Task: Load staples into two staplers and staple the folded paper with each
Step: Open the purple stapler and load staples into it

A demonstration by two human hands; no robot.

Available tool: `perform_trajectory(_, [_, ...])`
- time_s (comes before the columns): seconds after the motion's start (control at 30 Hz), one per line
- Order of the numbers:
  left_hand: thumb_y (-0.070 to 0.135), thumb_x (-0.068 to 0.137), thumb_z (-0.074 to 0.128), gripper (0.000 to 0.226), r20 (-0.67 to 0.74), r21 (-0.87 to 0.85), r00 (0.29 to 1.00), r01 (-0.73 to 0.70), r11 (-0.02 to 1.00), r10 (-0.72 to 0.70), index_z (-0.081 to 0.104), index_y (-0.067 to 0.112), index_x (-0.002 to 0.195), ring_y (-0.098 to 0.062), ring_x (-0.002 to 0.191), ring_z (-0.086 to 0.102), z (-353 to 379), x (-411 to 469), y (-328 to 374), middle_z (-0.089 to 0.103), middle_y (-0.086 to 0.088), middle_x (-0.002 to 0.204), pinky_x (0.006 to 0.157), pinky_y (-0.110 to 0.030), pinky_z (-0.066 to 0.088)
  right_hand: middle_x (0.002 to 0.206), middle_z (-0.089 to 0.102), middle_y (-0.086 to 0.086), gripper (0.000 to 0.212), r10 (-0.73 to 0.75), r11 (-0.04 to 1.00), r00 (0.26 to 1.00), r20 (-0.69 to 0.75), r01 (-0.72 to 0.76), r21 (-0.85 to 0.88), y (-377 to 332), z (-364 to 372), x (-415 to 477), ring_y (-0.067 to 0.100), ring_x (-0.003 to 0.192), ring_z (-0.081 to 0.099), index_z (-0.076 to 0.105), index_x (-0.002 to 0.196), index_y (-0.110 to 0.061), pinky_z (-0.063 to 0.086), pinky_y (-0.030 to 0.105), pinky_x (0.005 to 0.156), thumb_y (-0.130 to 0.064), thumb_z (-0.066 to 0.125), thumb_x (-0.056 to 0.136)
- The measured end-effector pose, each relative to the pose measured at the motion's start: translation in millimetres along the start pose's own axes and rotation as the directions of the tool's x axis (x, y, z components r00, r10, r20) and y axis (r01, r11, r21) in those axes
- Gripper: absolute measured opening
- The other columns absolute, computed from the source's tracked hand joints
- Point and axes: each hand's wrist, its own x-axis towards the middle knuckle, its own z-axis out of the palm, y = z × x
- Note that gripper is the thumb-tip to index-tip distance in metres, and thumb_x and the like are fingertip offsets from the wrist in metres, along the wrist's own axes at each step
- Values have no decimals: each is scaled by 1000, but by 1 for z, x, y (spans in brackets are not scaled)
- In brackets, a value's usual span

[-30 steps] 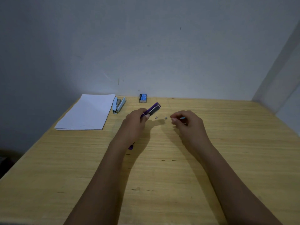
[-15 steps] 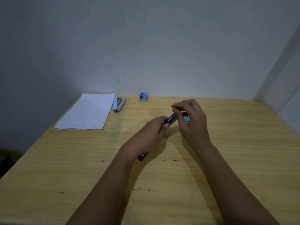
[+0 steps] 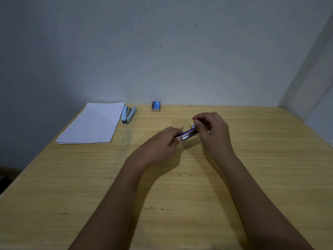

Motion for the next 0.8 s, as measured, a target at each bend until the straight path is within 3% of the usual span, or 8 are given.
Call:
perform_trajectory(0.17, [25, 99, 36, 32, -67, 23, 996, 60, 998, -58, 58, 17, 122, -14, 89, 51, -1, 2, -4, 59, -3, 114, 78, -33, 44, 94, 65, 6, 10, 190, 958, 982, 17, -189, 215, -1, 0, 2, 8, 77, 65, 66, 88, -13, 48, 15, 72, -10, 57, 89])
perform_trajectory(0.33, [23, 99, 39, 31, -113, -33, 991, 68, 997, -72, 61, 16, 120, -13, 85, 51, -4, 1, -6, 62, -4, 115, 73, -28, 41, 79, 67, -1, 11, 330, 865, 944, -16, -296, 406, -5, -6, 4, 0, 65, 65, 66, 88, -8, 52, 17, 68, -10, 55, 90])
perform_trajectory(0.47, [22, 98, 41, 31, -131, -40, 987, 87, 995, -92, 61, 15, 121, -12, 90, 50, -7, 0, -12, 60, -3, 125, 76, -26, 40, 80, 67, 6, 11, 398, 779, 918, -5, -334, 531, -5, -9, 4, 0, 62, 64, 65, 96, -4, 53, 15, 63, -6, 56, 89])
perform_trajectory(0.67, [22, 98, 41, 31, -145, -3, 984, 101, 995, -101, 62, 15, 120, -18, 93, 55, -7, 0, -17, 63, -5, 116, 81, -34, 47, 81, 68, 6, 10, 384, 719, 914, 133, -386, 577, -4, -6, 1, 4, 67, 67, 68, 91, -6, 52, 15, 68, -2, 63, 84])
perform_trajectory(0.8, [22, 98, 41, 31, -141, 6, 985, 99, 995, -97, 62, 15, 121, -16, 89, 54, -7, 0, -17, 63, -5, 115, 76, -31, 45, 78, 68, 5, 12, 320, 777, 936, 148, -348, 525, -4, -2, 1, 5, 66, 67, 67, 84, -13, 55, 16, 70, -1, 63, 84])
